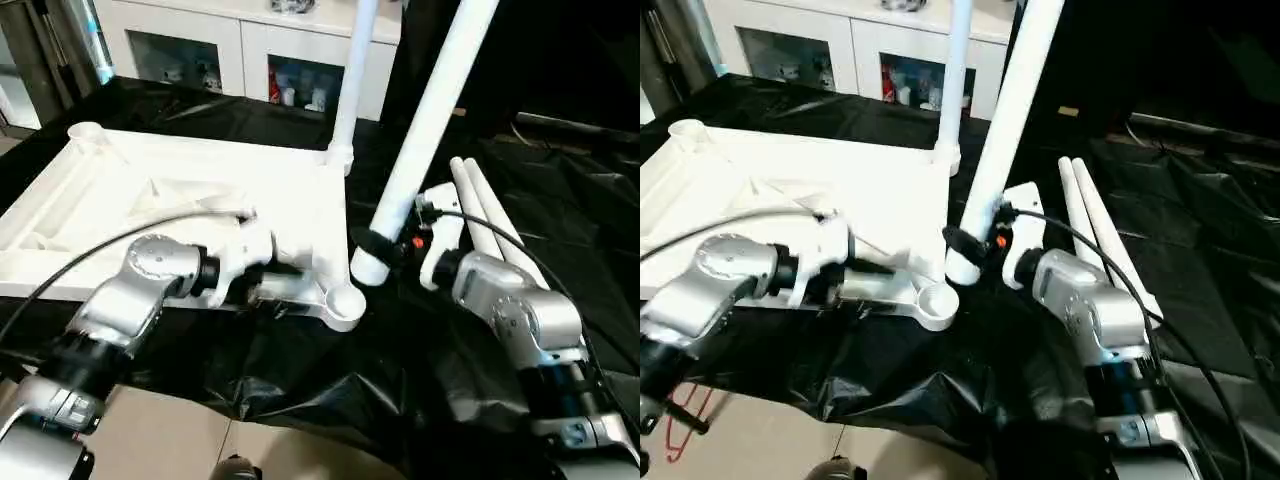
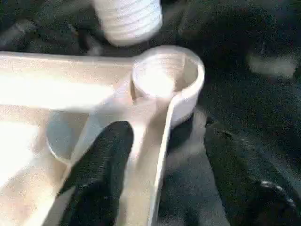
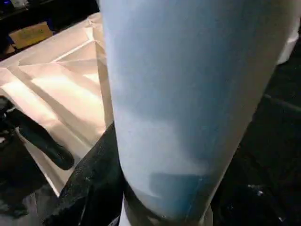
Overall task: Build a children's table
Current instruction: Pick table leg
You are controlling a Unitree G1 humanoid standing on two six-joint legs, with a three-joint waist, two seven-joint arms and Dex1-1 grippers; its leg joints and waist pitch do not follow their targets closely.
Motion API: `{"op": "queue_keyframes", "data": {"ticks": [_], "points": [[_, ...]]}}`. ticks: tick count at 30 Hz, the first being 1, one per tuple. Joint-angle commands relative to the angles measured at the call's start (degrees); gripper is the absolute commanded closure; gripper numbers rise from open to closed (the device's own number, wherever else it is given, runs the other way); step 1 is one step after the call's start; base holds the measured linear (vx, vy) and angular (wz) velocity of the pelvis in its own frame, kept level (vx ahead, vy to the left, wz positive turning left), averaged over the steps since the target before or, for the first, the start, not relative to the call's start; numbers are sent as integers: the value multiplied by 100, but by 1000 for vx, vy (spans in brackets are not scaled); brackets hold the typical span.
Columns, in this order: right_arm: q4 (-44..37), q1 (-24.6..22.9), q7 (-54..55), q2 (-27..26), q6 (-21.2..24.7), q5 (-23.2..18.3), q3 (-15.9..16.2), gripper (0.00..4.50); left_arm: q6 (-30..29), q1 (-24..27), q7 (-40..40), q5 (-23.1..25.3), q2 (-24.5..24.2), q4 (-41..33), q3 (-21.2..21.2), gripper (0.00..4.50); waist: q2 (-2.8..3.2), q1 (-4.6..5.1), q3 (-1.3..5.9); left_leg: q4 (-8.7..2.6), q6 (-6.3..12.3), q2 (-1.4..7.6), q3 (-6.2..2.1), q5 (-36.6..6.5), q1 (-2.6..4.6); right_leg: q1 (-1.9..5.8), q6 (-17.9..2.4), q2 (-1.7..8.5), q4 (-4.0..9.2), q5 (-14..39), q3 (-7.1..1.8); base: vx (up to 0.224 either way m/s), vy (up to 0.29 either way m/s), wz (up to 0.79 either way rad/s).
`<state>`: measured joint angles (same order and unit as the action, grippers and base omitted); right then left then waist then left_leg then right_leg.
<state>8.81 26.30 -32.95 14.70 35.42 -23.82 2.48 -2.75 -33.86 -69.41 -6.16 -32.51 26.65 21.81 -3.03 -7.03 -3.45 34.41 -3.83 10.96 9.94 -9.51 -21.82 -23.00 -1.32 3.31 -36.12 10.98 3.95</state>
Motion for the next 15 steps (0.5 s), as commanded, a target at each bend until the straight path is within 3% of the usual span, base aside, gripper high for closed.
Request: {"op": "queue_keyframes", "data": {"ticks": [1,4,6,11,12,15], "points": [[-112,-30,11,27,-57,30,-105,259,589,-235,-20,197,132,474,132,216,101,32,432,-437,-384,227,-76,-1096,136,303,-739,509,404,820,-324,0,0,0],[-117,-35,25,13,-43,17,-110,259,691,-285,-108,186,183,641,123,240,111,66,443,-424,-376,231,-71,-1072,141,305,-885,516,385,663,-318,0,0,0],[-270,-101,42,58,48,-1,-96,259,796,-513,-380,258,304,1169,154,262,165,86,440,-416,-363,223,-67,-1065,146,299,-945,506,387,579,-322,0,0,0],[-411,-199,9,147,109,-2,-98,259,997,-704,-565,378,336,1627,186,296,145,102,437,-411,-319,220,-61,-1099,151,317,-1002,506,401,563,-327,0,0,0],[-420,-218,2,162,114,-1,-105,259,1115,-782,-651,433,333,1835,198,306,171,106,434,-415,-331,233,-71,-1155,155,315,-1019,519,400,637,-327,0,0,0],[-408,-215,7,163,112,8,-110,259,1276,-890,-762,456,330,2115,158,330,165,118,439,-417,-349,239,-76,-1227,161,319,-1047,526,403,692,-326,0,0,0]]}}
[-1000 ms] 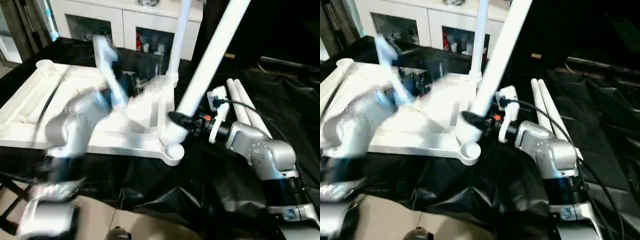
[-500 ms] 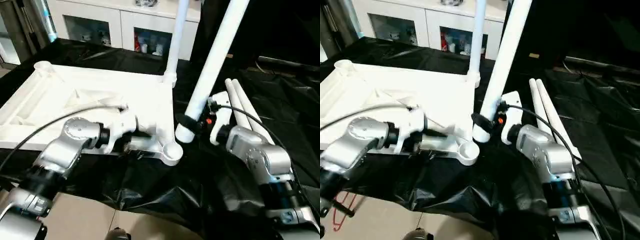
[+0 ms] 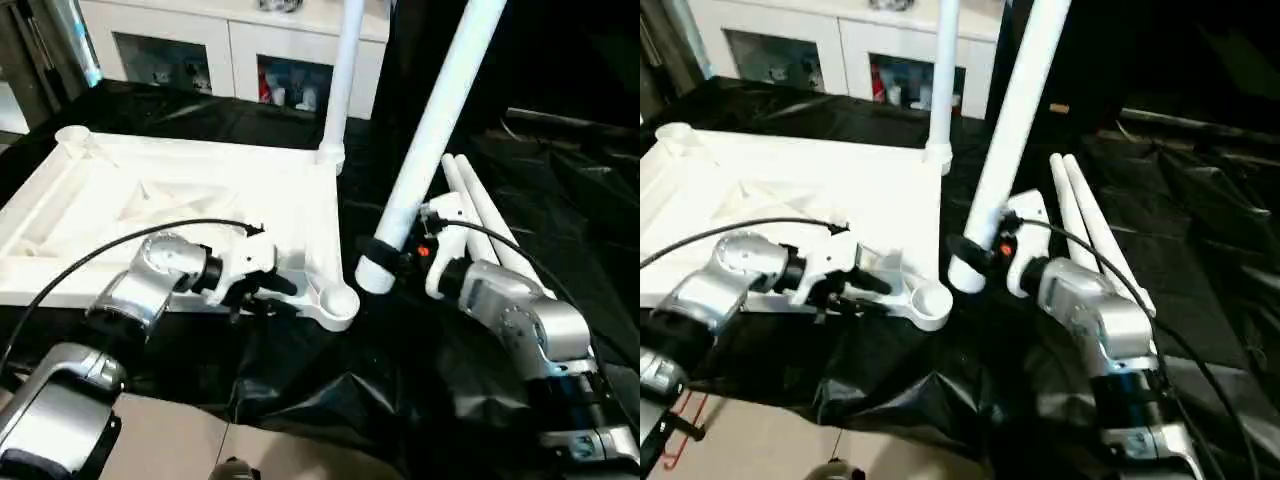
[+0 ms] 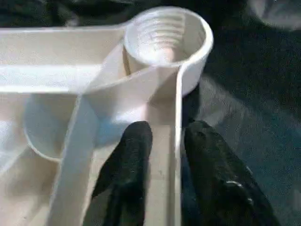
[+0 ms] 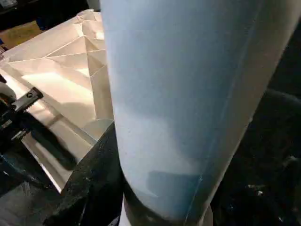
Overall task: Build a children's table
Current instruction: Pick table leg, then insert table leg to table base
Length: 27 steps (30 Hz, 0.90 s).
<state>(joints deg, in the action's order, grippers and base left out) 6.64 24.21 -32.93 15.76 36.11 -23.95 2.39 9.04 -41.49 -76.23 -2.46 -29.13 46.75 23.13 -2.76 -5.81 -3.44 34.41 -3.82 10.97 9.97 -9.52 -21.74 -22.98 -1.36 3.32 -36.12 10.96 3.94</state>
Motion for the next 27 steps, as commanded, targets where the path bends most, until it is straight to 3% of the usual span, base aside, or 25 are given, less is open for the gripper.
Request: {"op": "queue_keyframes", "data": {"ticks": [1,3,10,13,18,21,24,25,27], "points": [[-192,-6,6,56,43,22,-101,259,108,-134,-86,88,-6,125,22,344,134,5,432,-416,-344,235,-77,-1232,147,319,-1068,524,403,678,-326,0,0,0],[-212,-13,22,42,51,25,-101,259,216,-217,-192,122,-3,360,-19,351,154,5,432,-417,-335,234,-78,-1257,155,314,-1084,525,408,710,-326,0,0,0],[-205,-13,26,28,36,20,-68,259,361,-299,-336,202,32,724,-85,421,132,18,425,-422,-308,242,-79,-1251,154,320,-1145,535,403,678,-325,0,0,0],[-219,-21,13,38,47,17,-58,259,464,-314,-375,211,45,850,-112,447,122,31,400,-436,-333,243,-84,-1439,167,315,-1083,550,443,1117,-329,0,0,0],[-250,-8,-12,41,86,5,-38,259,485,-282,-403,195,76,917,-212,450,92,45,382,-451,-344,254,-94,-1613,197,291,-958,565,507,1636,-337,0,0,0],[-301,33,-164,87,146,1,94,259,-117,-188,-280,-68,214,667,-426,450,88,48,385,-448,-322,261,-88,-1520,196,291,-1023,558,477,1480,-335,0,0,0],[-265,106,-247,91,131,23,174,259,-311,-6,-31,17,285,344,-363,450,101,43,389,-436,-257,257,-81,-1433,181,293,-1071,558,464,1361,-338,0,0,0],[-186,192,-260,71,99,58,210,259,-563,156,305,9,416,-15,-401,450,59,42,387,-441,-233,261,-79,-1408,173,299,-1064,557,471,1353,-337,0,0,0],[-126,244,-275,61,70,84,231,259,-808,236,505,-25,519,-248,-464,450,81,46,384,-433,-211,268,-78,-1359,173,296,-1083,561,455,1369,-336,0,0,0]]}}
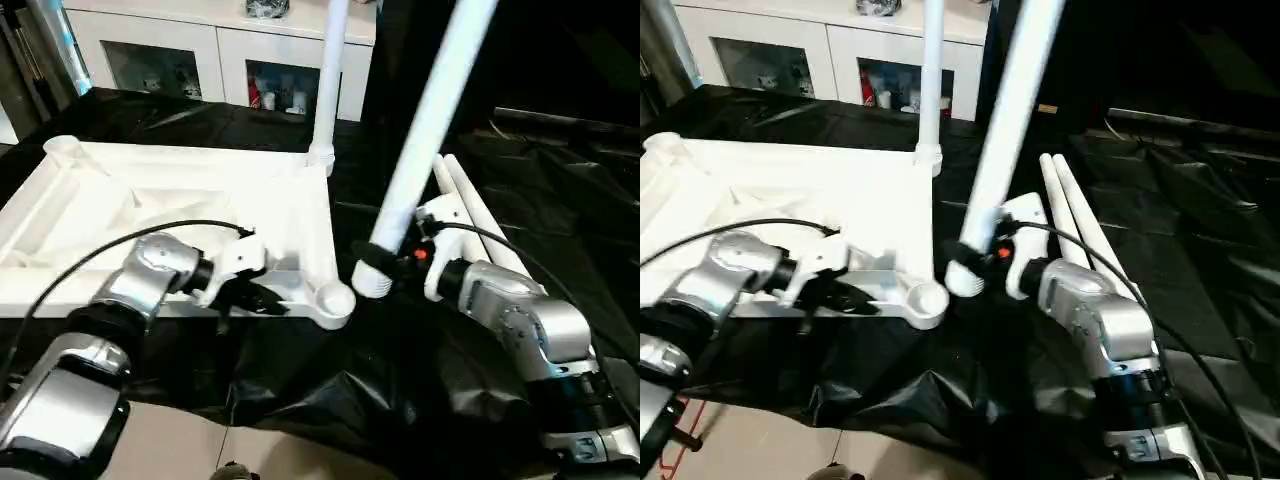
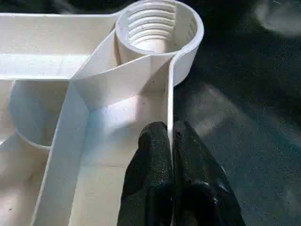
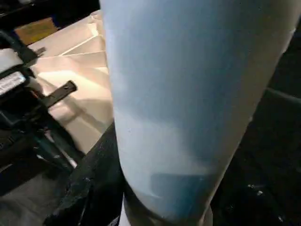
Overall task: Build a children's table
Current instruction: Insert table leg to table base
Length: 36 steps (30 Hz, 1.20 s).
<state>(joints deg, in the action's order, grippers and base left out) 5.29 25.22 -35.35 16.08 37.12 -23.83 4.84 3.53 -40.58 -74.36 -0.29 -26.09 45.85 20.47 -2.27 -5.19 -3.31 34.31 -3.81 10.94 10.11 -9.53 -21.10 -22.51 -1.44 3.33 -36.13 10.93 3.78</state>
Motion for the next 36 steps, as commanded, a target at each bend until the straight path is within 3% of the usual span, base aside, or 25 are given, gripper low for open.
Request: {"op": "queue_keyframes", "data": {"ticks": [1,2,3,6,10,11,16,27,36], "points": [[29,156,-39,28,-43,81,-8,259,-353,161,366,-252,246,-222,-218,450,32,-18,369,-418,-195,258,-84,-1350,108,247,-1060,552,471,1426,-320,0,0,0],[29,156,-39,28,-43,81,-8,259,-353,161,366,-252,246,-222,-218,450,36,-26,371,-410,-187,255,-82,-1348,108,247,-1043,559,482,1472,-323,0,0,0],[57,185,-51,28,-53,101,14,259,-505,207,500,-231,300,-401,-245,450,-11,-32,371,-414,-164,245,-81,-1317,95,255,-980,550,496,1548,-321,0,0,0],[239,296,-125,16,-178,266,170,259,-1262,516,1129,22,484,-1389,-200,450,17,-24,385,-412,-169,283,-99,-1252,88,257,-1013,571,451,1443,-315,0,0,0],[310,319,-135,10,-220,310,212,259,-1488,665,1279,150,493,-1717,-124,450,-8,-26,375,-403,-68,234,-77,-1104,57,257,-917,527,488,1423,-315,0,0,0],[350,338,-131,8,-240,337,248,259,-1795,801,1397,150,515,-2036,-123,450,-8,-26,383,-403,-77,237,-76,-1099,61,263,-909,527,475,1405,-317,0,0,0],[506,412,-171,-4,-312,427,266,259,-2225,1015,1566,169,523,-2603,-132,450,-9,-28,389,-400,-31,234,-75,-996,50,258,-941,508,460,1187,-312,0,0,0],[699,481,-212,16,-430,576,281,259,-2408,1201,1393,38,387,-2856,-197,450,8,-8,390,-402,-36,227,-74,-989,49,255,-930,497,456,1073,-313,0,0,0],[666,473,-418,119,-94,539,410,259,-2353,1118,1365,-49,397,-2604,-301,450,-12,-5,376,-408,-18,222,-73,-1054,49,253,-866,497,485,1324,-314,0,0,0]]}}
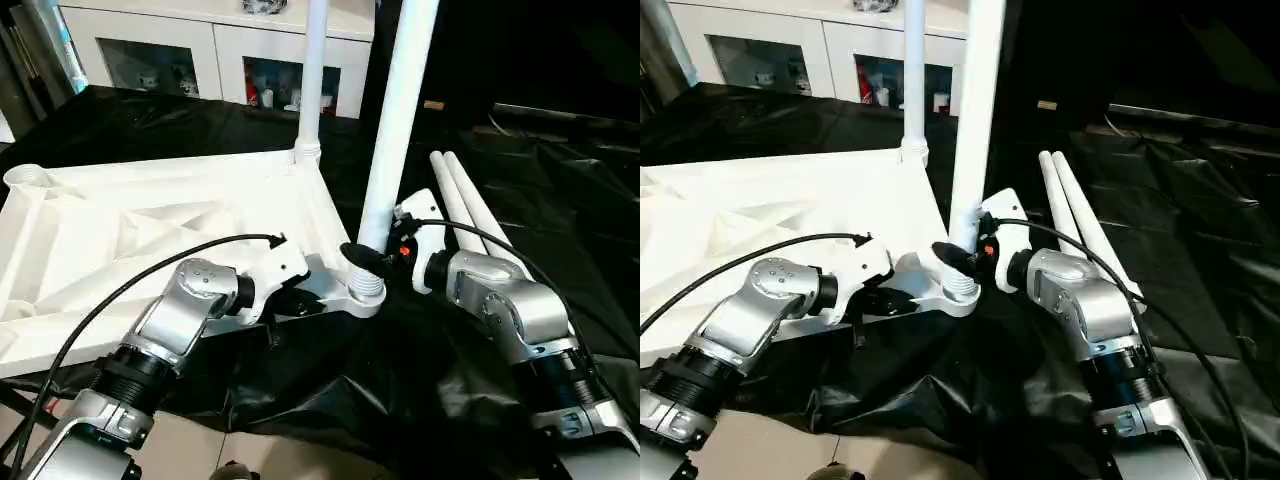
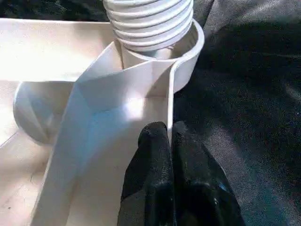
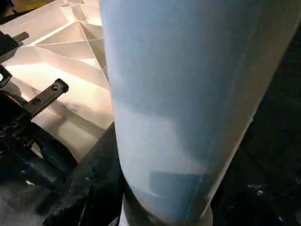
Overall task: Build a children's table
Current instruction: Insert table leg to table base
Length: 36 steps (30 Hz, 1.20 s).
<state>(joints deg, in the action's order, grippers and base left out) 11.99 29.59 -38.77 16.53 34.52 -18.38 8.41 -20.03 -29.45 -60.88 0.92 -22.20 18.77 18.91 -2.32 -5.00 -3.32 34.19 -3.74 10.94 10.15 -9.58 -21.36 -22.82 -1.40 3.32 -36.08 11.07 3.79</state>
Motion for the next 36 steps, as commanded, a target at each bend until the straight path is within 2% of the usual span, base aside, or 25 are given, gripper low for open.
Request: {"op": "queue_keyframes", "data": {"ticks": [1,9,13,15,18,23,25,28,29,31,33,35,36], "points": [[-12,41,-111,91,234,2,63,259,30,-18,3,-155,1,142,-132,450,-22,-24,380,-394,-24,226,-76,-1044,82,279,-861,500,481,1323,-315,0,0,0],[-41,60,-198,187,390,4,76,259,204,-108,-20,-86,-57,321,-98,450,-19,-30,367,-399,-48,226,-80,-1144,90,264,-777,507,512,1593,-314,0,0,0],[-15,102,-288,231,425,-5,15,259,440,-155,-143,-129,-95,352,-132,450,-54,-30,366,-399,-32,226,-78,-1134,86,264,-763,511,512,1618,-316,0,0,0],[128,148,-273,174,369,-4,-19,259,483,-142,-246,-189,-112,270,-132,450,-37,-37,365,-399,-33,230,-79,-1129,90,255,-769,520,513,1656,-316,0,0,0],[422,220,-242,17,247,-62,-112,259,499,-114,-377,-240,-141,179,-103,450,-25,-31,375,-397,-51,229,-81,-1131,90,247,-826,527,503,1625,-315,0,0,0],[789,268,-208,-93,29,-28,-179,259,518,-101,-426,-235,-162,147,-78,450,-21,-29,387,-401,-61,239,-78,-1036,82,268,-939,513,454,1187,-312,0,0,0],[840,265,-206,-110,23,-44,-219,259,539,-107,-435,-230,-165,164,-78,450,-21,-34,376,-404,-55,231,-75,-1084,83,269,-935,518,472,1283,-312,0,0,0],[815,135,-299,-88,27,-108,-280,259,576,-127,-399,-210,-171,218,-84,450,-16,-37,374,-408,-76,239,-80,-1155,92,268,-883,523,488,1445,-314,0,0,0],[805,81,-335,-80,5,-121,-297,259,582,-140,-367,-204,-168,246,-93,450,12,-42,372,-409,-83,239,-85,-1161,92,264,-878,522,484,1444,-315,0,0,0],[816,7,-383,-73,-56,-148,-324,259,594,-164,-315,-194,-159,300,-111,450,-4,-43,380,-407,-79,238,-82,-1141,86,269,-886,518,481,1356,-315,0,0,0],[811,-153,-396,-69,-172,-190,-380,259,619,-214,-255,-176,-135,399,-132,450,19,-48,382,-406,-80,238,-80,-1143,88,267,-896,516,485,1304,-316,0,0,0],[830,-265,-394,-87,-275,-221,-441,259,637,-243,-236,-166,-124,455,-138,450,18,-55,383,-405,-76,234,-81,-1178,90,272,-894,520,490,1298,-317,0,0,0],[864,-343,-366,-97,-330,-208,-473,259,655,-270,-207,-157,-109,500,-146,450,55,-59,382,-408,-82,230,-86,-1220,96,271,-899,519,500,1369,-312,0,0,0]]}}
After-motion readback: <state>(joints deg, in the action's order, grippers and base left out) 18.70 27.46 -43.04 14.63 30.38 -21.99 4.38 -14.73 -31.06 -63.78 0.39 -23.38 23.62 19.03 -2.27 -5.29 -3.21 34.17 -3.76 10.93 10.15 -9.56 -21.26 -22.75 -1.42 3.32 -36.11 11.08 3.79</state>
